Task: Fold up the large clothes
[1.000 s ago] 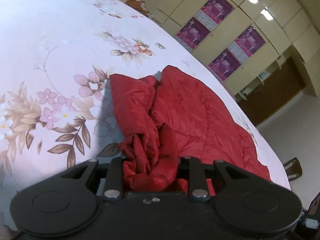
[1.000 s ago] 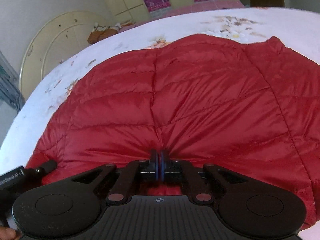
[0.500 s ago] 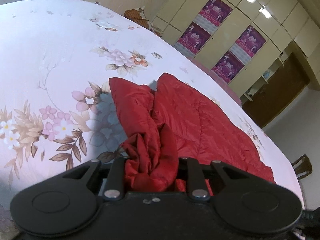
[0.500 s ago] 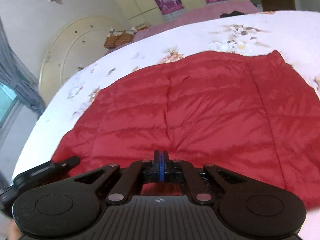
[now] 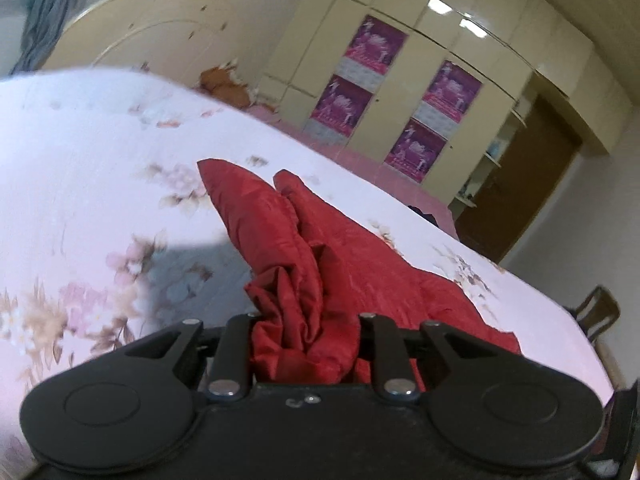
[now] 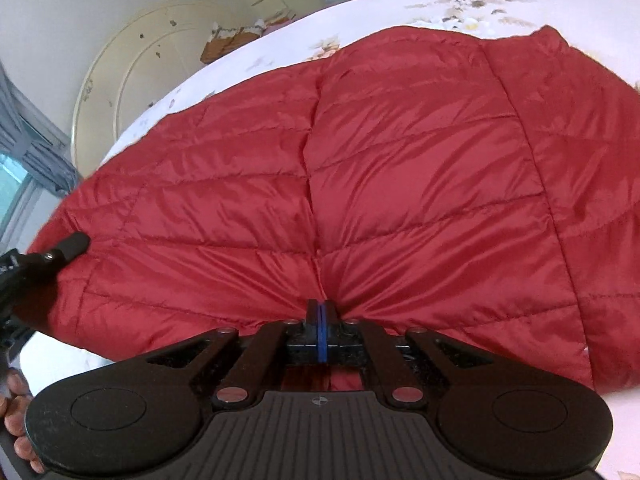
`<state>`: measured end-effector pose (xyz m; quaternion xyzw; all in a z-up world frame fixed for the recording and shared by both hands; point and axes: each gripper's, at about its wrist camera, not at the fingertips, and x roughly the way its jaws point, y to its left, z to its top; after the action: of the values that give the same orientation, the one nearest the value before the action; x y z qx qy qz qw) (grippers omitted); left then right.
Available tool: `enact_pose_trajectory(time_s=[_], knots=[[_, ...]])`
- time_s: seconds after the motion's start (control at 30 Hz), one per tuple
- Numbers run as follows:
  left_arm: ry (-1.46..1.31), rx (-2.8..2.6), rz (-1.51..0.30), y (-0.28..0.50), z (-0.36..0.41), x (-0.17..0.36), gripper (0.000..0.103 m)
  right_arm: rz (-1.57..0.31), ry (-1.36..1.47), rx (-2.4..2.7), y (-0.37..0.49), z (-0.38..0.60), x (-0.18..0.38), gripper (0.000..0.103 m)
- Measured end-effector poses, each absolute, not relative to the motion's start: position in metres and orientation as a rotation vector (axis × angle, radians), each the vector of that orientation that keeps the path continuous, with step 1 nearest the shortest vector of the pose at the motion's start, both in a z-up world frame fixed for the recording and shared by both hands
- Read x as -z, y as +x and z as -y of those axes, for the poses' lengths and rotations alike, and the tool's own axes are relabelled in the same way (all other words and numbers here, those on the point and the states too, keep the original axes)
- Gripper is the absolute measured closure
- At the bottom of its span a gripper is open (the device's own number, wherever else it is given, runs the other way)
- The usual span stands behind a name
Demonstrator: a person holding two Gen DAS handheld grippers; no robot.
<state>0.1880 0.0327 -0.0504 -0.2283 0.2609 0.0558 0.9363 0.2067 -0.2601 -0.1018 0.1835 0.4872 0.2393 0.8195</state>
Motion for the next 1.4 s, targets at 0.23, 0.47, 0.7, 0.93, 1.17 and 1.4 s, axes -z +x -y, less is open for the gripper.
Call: enact_pose_trajectory(time_s=[0.23, 0.47, 0.7, 0.93, 1.17, 1.4], knots=[[-0.398, -0.093, -0.517, 0.187, -0.019, 0.033, 0.083, -0.954, 0.482, -0.508, 0.187, 0.300, 0.068, 0.103], [-0.321, 0.018, -0.443, 0.193, 0.027, 0.000, 0.083, -0.859, 0.562, -0.308, 0.180, 0.372, 0.063, 0.103], [-0.267, 0.127, -0.426, 0.207, 0.081, -0.014, 0.083, -0.763, 0.552, -0.124, 0.172, 0.430, 0.062, 0.103], [-0.182, 0.247, -0.486, 0.233, 0.146, -0.004, 0.083, -0.883, 0.602, -0.188, 0.199, 0.449, 0.092, 0.103], [-0.102, 0.352, -0.585, 0.257, 0.204, 0.024, 0.083, -0.928, 0.629, -0.253, 0.204, 0.459, 0.103, 0.103], [-0.052, 0.383, -0.724, 0.281, 0.240, 0.066, 0.083, -0.954, 0.686, -0.304, 0.214, 0.467, 0.113, 0.103]])
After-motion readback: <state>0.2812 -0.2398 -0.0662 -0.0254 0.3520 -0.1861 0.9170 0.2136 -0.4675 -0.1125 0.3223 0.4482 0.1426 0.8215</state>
